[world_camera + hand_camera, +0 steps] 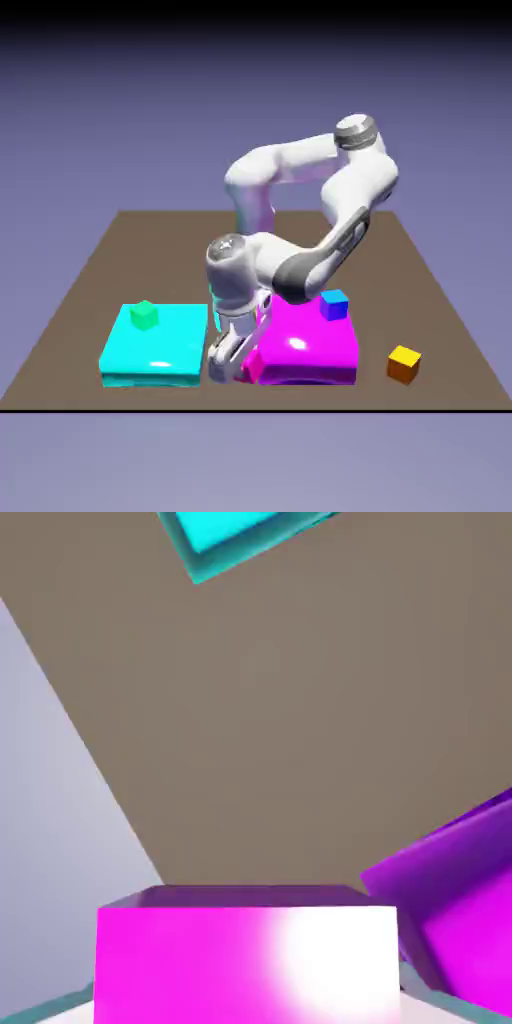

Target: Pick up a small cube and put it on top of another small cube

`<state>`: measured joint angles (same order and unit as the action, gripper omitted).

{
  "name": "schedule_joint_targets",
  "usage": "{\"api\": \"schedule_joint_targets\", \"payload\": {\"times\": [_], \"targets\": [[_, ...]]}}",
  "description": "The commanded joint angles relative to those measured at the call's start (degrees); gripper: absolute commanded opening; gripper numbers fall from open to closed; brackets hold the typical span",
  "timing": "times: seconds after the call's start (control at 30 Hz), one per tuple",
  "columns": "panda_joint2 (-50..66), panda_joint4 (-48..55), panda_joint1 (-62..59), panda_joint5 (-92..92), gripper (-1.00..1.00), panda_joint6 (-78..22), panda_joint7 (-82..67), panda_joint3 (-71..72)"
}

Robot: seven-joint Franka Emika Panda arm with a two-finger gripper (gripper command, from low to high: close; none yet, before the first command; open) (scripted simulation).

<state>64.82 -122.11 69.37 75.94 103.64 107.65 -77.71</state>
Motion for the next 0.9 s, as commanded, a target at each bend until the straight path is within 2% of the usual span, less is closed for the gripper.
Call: {"api": "schedule_joint_targets", "payload": {"times": [0.0, 0.43, 0.77, 0.87], "targets": [[-2.08, -0.27, 0.36, -1.03, -1.00, 1.16, -1.96, 0.75], [-28.50, -4.00, 12.26, -21.21, -1.00, 21.68, -20.18, 11.59], [-32.77, -5.46, 32.52, -44.52, -1.00, 37.66, -5.82, 16.38], [-30.09, -4.81, 28.97, -41.29, -1.00, 39.97, -7.84, 20.53]]}}
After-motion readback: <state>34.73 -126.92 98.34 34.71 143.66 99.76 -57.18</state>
